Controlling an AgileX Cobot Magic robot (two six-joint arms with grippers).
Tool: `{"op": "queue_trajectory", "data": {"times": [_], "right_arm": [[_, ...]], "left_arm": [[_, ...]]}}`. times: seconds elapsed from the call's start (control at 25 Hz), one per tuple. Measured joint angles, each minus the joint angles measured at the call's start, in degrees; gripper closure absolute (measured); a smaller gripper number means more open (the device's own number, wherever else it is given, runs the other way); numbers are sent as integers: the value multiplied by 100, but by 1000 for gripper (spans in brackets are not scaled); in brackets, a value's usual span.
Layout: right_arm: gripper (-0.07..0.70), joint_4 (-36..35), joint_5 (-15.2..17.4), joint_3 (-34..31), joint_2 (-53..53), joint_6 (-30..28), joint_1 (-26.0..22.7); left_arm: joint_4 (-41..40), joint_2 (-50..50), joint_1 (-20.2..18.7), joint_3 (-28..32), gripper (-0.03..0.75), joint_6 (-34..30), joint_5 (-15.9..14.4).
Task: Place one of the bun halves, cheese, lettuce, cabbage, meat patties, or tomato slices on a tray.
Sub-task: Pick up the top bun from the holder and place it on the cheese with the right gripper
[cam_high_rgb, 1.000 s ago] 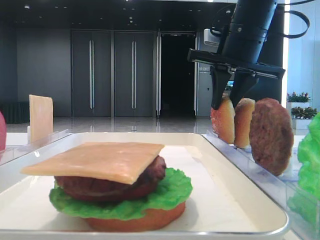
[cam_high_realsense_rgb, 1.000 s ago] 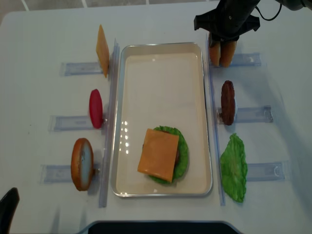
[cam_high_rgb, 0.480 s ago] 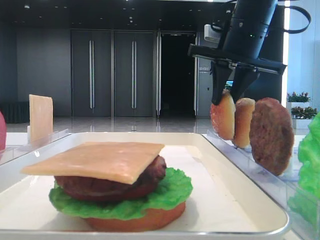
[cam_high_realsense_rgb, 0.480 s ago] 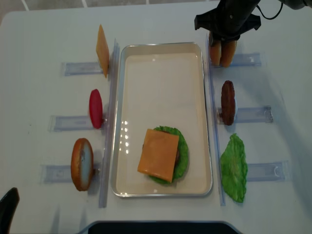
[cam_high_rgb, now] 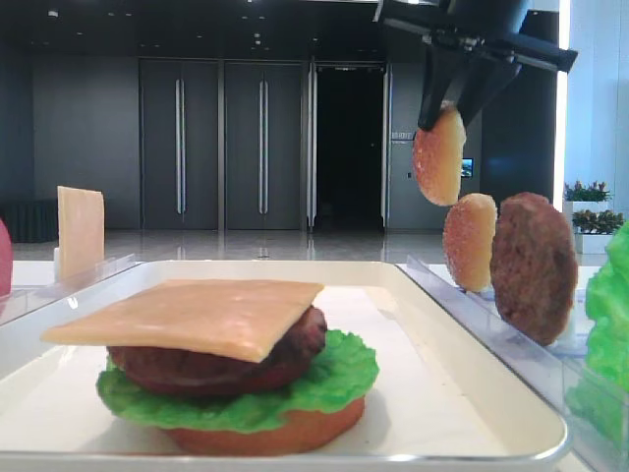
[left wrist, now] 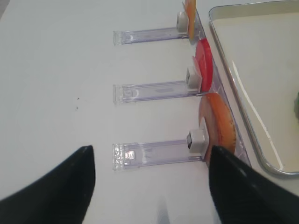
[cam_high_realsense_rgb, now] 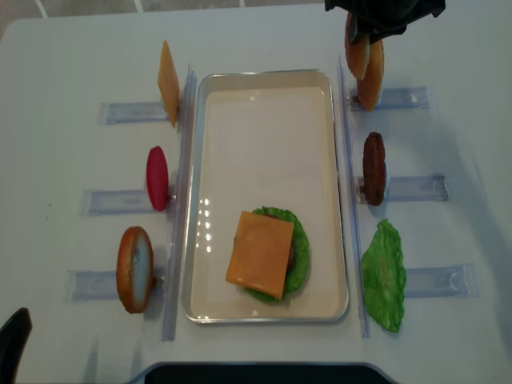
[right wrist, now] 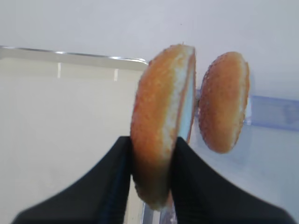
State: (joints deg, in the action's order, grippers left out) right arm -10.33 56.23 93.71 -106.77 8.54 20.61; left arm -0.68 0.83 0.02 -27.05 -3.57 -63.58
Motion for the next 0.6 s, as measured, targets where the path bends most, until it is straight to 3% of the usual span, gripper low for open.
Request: {"op": "queue_trajectory", "data": {"times": [0.12, 0.28, 0.4, 0.6], "right_arm": [[413, -257, 252, -49, 301, -131, 63], [413, -1251, 278, -570, 709, -671, 74], [413, -2190, 41, -1206, 1105, -1294, 127], [413, -3493, -647, -2434, 1899, -2345, 411]], "left_arm": [[0, 0, 0, 0, 139, 0, 0], [0, 0, 0, 0, 139, 0, 0], [0, 0, 0, 0, 139, 0, 0], [0, 0, 0, 0, 139, 0, 0]]}}
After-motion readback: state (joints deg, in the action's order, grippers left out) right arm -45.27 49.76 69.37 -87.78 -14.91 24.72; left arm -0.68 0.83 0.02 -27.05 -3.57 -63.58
